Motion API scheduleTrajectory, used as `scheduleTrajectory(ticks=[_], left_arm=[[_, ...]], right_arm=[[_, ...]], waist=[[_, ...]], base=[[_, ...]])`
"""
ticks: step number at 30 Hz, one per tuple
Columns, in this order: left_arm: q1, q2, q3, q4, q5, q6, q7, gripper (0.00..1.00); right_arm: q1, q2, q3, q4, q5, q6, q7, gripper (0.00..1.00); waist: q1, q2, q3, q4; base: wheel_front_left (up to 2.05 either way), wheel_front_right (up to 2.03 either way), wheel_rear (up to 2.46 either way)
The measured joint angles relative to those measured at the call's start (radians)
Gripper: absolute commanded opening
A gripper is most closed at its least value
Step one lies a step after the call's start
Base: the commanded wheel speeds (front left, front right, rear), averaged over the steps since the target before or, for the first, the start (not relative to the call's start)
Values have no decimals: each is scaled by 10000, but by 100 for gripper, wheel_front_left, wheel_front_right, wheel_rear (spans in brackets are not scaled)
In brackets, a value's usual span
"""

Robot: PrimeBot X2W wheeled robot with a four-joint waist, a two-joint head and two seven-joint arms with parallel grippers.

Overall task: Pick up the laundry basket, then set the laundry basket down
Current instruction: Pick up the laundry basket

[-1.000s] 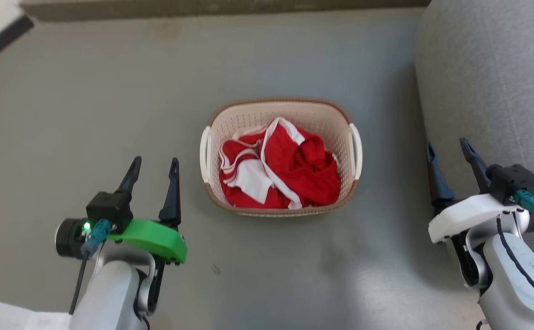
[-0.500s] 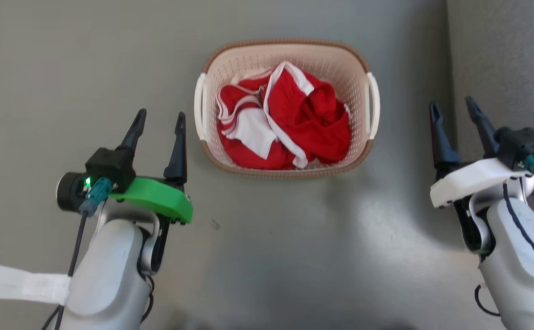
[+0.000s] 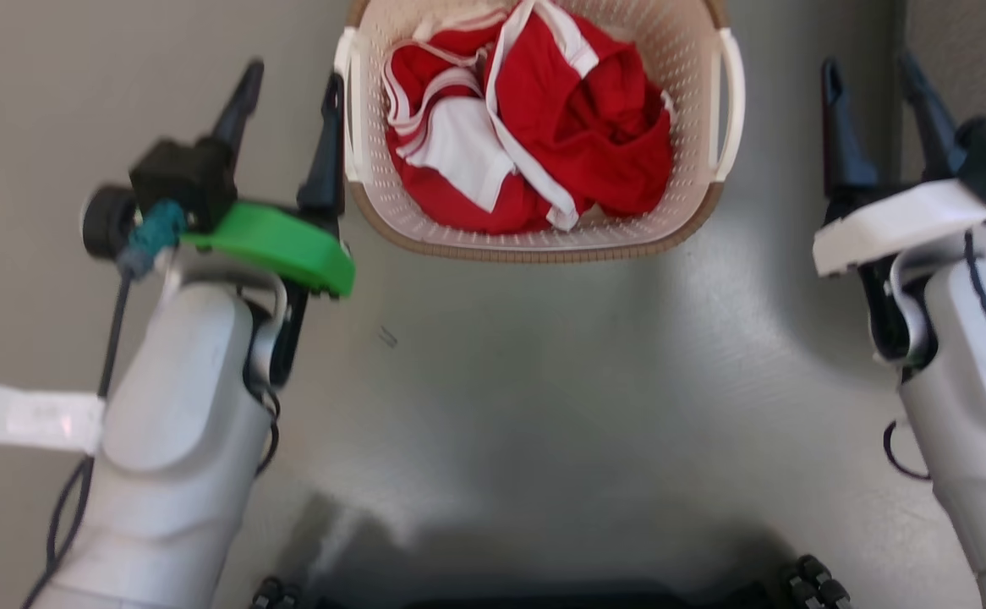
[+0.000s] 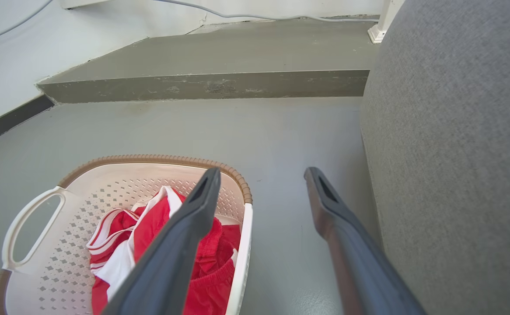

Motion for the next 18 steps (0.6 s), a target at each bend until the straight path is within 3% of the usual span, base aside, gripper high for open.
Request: scheduleTrajectory(ticks=[9,18], left_arm=[[-1413,-36,31,1139,2,-257,6,100],[-2296,-79,79,2606,-366,-533,441,100]], right_arm=[[-1174,79,96,932,0,253,-27,100],[-1851,474,447,2069,0,512,-27,100]], waist=[[0,0,1036,64],[-1,0,1375,-10]], base=[[0,0,0],[0,0,0]])
